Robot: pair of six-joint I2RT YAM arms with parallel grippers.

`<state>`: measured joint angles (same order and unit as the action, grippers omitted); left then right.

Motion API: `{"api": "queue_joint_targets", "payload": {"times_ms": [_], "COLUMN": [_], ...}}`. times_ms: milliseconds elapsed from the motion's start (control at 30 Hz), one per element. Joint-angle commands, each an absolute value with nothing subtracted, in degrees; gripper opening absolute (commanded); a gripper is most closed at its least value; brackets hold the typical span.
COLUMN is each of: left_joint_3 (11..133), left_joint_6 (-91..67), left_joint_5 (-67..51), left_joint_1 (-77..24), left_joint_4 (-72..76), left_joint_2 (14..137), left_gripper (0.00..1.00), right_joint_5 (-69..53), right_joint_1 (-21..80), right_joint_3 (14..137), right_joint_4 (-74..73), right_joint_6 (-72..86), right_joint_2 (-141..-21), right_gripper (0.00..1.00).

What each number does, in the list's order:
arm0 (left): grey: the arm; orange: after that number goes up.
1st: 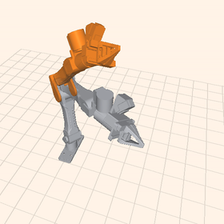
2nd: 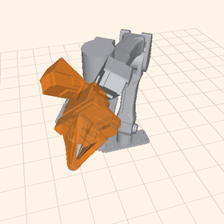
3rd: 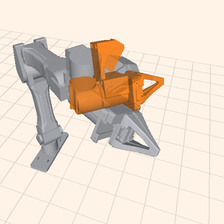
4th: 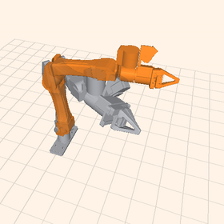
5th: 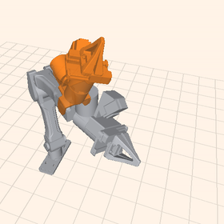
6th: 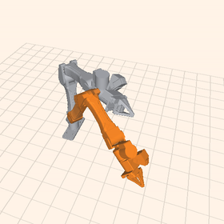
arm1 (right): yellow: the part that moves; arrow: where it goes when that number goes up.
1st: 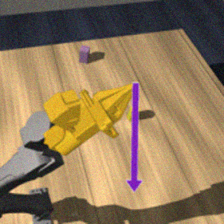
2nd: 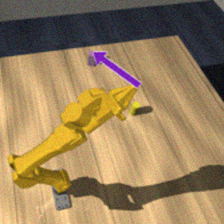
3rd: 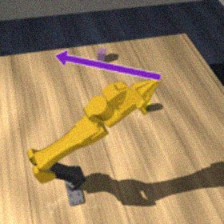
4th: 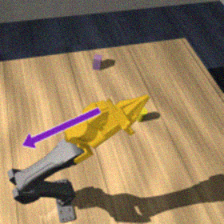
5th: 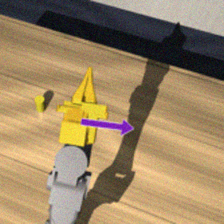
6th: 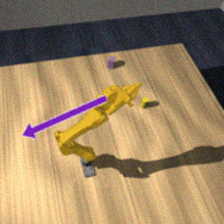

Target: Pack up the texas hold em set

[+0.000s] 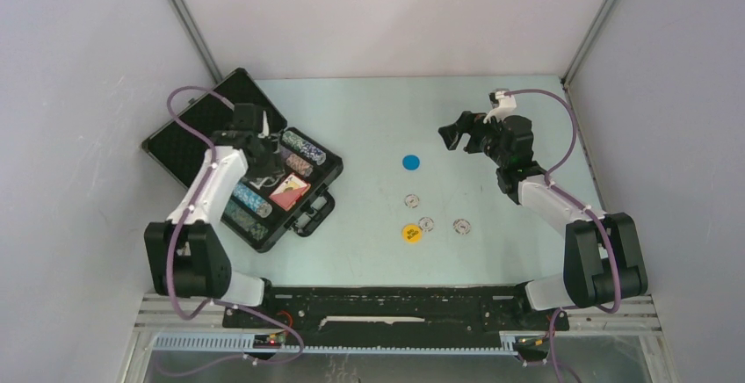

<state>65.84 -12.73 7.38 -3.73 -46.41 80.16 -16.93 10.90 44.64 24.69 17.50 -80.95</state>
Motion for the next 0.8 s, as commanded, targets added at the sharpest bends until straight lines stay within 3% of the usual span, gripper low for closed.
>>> {"api": "queue_joint_targets", "payload": {"times_ms": [0,400,767], "left_joint_3": [71.8,74.3,72.2], "left_joint_6": [-8.4,-11.1,-10.9], "left_joint_5": [9.5,-0.3,-2.7], "left_joint_1": [2.1,12.0,12.3], "left_joint_4": [-47.0,-40.3,-39.6], "left_joint_2": [84.8,93.1,94.7], "left_gripper": [0.45,0.45,0.50], "right_joint_5": [-17.5,-17.7,-17.8], "right_joint_1": [10.6,10.5,10.5], "right_joint_3": [47.0,47.0,47.0], "right_joint_4": [26.9,26.9,27.1], "right_joint_6": [18.7,18.7,18.8], "right_joint_2": [-81.0,-80.9,-81.3], "right_gripper": [1.00,1.00,1.00]}}
